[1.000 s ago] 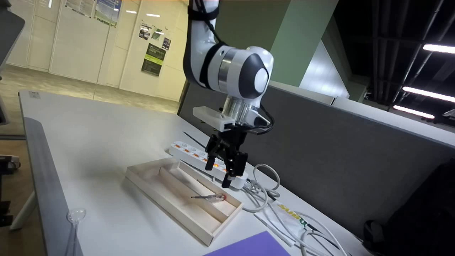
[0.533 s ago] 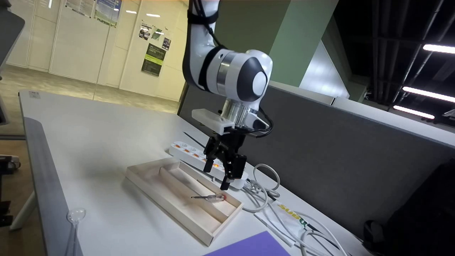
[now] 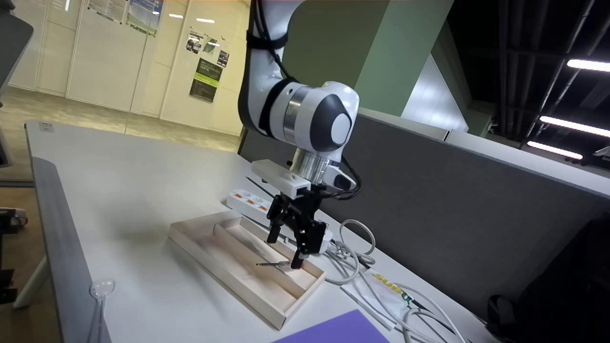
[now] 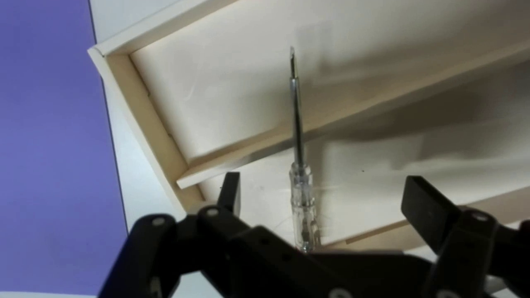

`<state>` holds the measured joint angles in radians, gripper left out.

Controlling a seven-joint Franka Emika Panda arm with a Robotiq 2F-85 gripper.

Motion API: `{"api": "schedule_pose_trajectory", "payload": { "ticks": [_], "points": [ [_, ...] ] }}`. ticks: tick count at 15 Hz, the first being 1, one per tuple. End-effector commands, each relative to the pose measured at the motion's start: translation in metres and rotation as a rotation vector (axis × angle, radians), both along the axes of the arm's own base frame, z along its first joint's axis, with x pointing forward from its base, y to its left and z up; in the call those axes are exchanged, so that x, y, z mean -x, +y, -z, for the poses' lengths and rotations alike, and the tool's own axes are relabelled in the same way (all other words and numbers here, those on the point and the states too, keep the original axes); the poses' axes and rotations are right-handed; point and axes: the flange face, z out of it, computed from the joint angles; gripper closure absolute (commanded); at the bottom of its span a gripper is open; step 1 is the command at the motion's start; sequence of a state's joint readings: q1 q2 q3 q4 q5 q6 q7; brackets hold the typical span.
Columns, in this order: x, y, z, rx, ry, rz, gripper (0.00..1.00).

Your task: Remove the screwdriver from the tray.

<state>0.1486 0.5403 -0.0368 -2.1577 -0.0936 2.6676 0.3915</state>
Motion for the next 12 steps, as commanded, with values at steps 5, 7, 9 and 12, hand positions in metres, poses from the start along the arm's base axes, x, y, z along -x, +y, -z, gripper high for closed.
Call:
{"api": "schedule_pose_trajectory", "payload": {
  "ticks": [5, 7, 9, 12],
  "points": [
    [-0.005, 0.0, 0.007, 0.011, -0.028, -0.04, 0.21],
    [-0.006, -0.006, 0.009, 0.016, -0.029, -0.031, 0.34],
    [-0.006, -0.012, 0.01, 0.019, -0.029, -0.022, 0.47],
    [-0.006, -0.02, 0.01, 0.025, -0.033, -0.014, 0.69]
  ]
}}
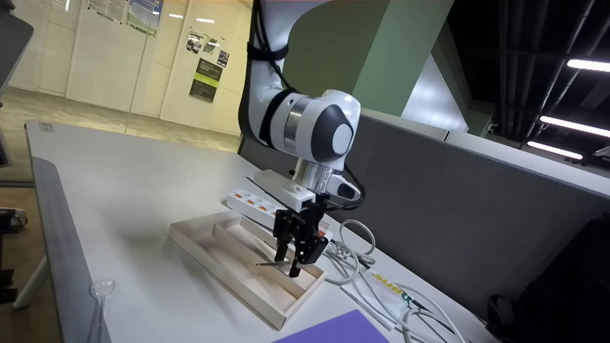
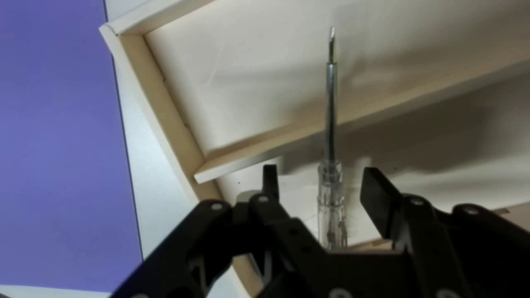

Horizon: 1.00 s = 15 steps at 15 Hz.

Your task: Remove the screwdriver from the tray.

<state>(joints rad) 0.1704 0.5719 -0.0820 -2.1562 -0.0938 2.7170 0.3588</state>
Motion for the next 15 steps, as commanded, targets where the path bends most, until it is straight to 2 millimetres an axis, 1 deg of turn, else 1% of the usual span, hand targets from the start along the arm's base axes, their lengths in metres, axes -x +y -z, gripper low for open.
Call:
{"api": "schedule_pose_trajectory", "payload": {
  "ticks": [1, 4, 5, 6, 7, 10, 13, 15],
  "points": [
    [-0.005, -0.009, -0.003, 0.008, -0.015, 0.008, 0.75],
    [-0.003, -0.01, -0.008, 0.01, -0.024, 0.003, 0.95],
    [-0.002, -0.009, -0.013, 0.018, -0.028, -0.003, 1.0],
    [0.002, -0.011, -0.022, 0.029, -0.028, -0.005, 0.99],
    [0.005, -0.014, -0.028, 0.036, -0.021, 0.002, 0.96],
    [0.022, -0.035, -0.057, 0.062, -0.016, 0.071, 0.96],
    [0.043, -0.07, -0.085, 0.109, -0.027, 0.177, 0.96],
    [0.061, -0.096, -0.097, 0.132, -0.042, 0.265, 0.96]
  ]
}}
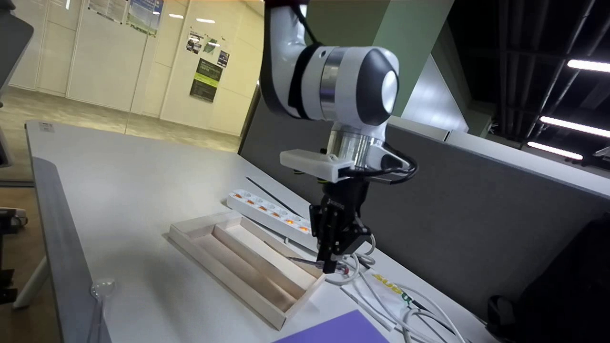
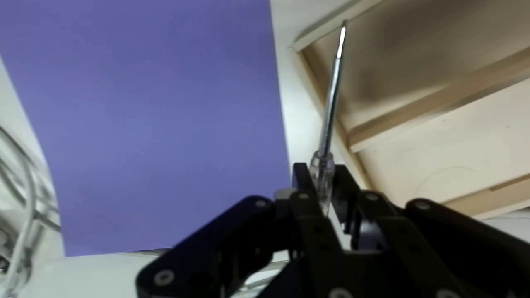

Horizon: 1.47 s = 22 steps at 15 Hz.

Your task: Remove the screwdriver from the tray.

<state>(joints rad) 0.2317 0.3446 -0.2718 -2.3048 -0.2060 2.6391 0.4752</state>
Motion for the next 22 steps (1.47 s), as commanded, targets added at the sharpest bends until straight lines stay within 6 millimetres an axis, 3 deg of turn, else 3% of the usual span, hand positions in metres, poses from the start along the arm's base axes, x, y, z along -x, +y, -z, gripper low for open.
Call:
{"api": "schedule_pose_trajectory", "payload": {
  "ticks": [1, 6, 17, 22],
  "points": [
    [0.041, -0.037, -0.026, 0.036, -0.031, 0.164, 0.96],
    [0.069, -0.071, -0.007, 0.099, -0.081, 0.34, 0.96],
    [0.071, -0.067, 0.071, 0.063, -0.105, 0.53, 0.96],
    [0.073, -0.065, 0.086, 0.041, -0.111, 0.587, 0.96]
  ]
}}
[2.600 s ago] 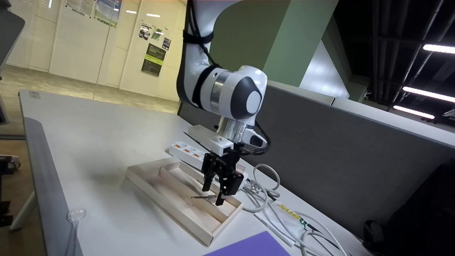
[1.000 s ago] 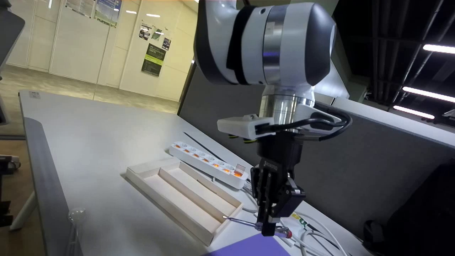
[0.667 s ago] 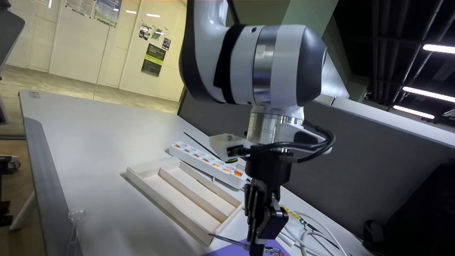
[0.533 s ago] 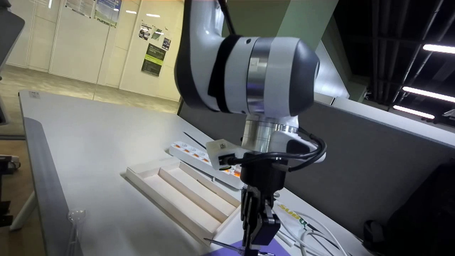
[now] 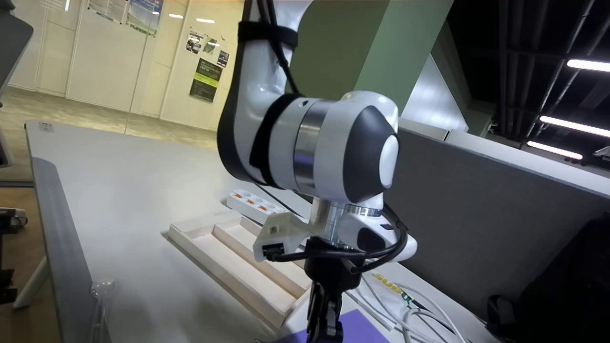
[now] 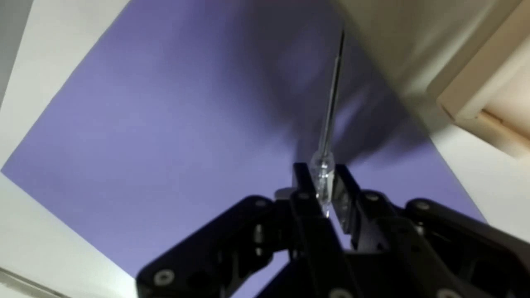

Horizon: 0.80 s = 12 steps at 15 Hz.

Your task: Remove the screwdriver from the tray.

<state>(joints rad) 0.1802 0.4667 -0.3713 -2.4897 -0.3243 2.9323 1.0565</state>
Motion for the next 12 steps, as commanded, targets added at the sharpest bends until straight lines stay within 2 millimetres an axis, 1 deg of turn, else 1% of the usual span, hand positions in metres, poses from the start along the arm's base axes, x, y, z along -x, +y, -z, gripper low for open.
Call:
{"api": "schedule_pose_trajectory", "payload": {
  "ticks": [1, 2, 3, 5, 8, 11, 12],
  "points": [
    [-0.005, 0.001, 0.005, -0.001, -0.018, 0.03, 0.96],
    [-0.005, 0.002, 0.005, -0.004, -0.019, 0.036, 0.57],
    [-0.005, 0.002, 0.003, -0.004, -0.022, 0.041, 0.56],
    [-0.005, 0.003, -0.002, -0.006, -0.034, 0.045, 0.45],
    [-0.004, 0.006, -0.008, -0.017, -0.048, 0.049, 0.23],
    [-0.003, 0.01, -0.015, -0.042, -0.057, 0.047, 0.03],
    [-0.003, 0.011, -0.018, -0.047, -0.063, 0.043, 0.01]
  ]
}}
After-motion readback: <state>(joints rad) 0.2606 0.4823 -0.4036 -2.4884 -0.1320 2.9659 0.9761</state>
